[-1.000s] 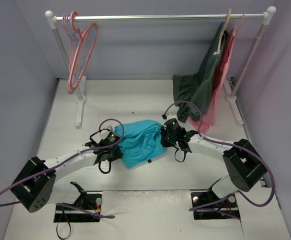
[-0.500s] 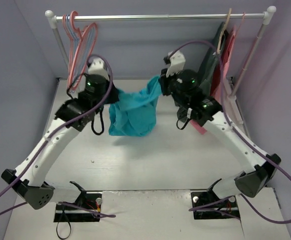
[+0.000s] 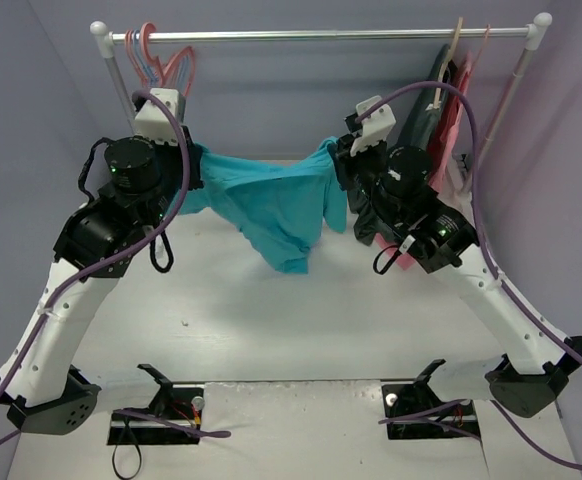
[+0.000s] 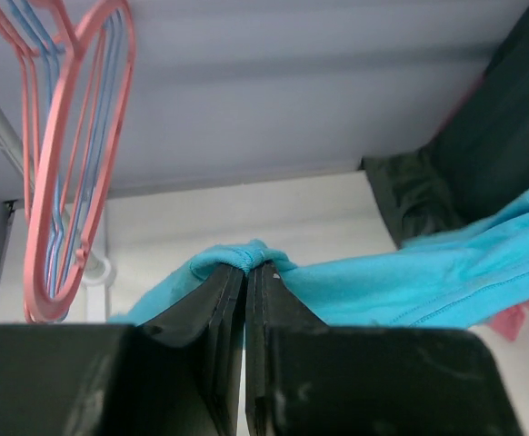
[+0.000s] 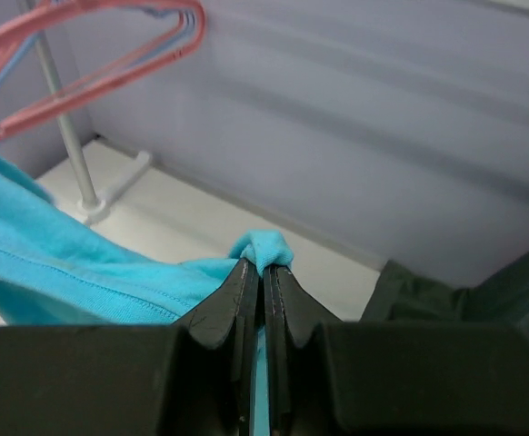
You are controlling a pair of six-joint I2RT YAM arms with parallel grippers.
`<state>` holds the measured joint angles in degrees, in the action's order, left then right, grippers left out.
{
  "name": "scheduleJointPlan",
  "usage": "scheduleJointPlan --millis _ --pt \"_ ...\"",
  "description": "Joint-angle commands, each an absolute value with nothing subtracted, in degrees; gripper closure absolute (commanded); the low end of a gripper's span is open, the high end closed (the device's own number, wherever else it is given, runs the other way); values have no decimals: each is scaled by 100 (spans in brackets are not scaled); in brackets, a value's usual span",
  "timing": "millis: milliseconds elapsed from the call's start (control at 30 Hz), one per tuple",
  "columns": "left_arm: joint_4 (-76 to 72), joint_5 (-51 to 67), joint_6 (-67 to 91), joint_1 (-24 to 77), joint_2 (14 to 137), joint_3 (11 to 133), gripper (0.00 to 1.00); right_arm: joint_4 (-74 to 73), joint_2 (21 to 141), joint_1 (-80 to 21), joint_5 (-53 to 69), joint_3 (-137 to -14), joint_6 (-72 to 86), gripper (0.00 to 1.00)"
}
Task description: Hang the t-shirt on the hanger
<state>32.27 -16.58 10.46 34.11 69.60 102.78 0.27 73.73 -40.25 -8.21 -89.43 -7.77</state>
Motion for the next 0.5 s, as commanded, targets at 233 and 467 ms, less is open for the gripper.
scheduleJointPlan --millis 233,467 --pt "2997 -1573 370 3401 7310 11178 100 729 7118 -4061 -309 -9613 -1142 100" --pt "2954 -1504 -272 3401 8086 12963 100 1650 8024 -4061 -281 -10986 -2231 100"
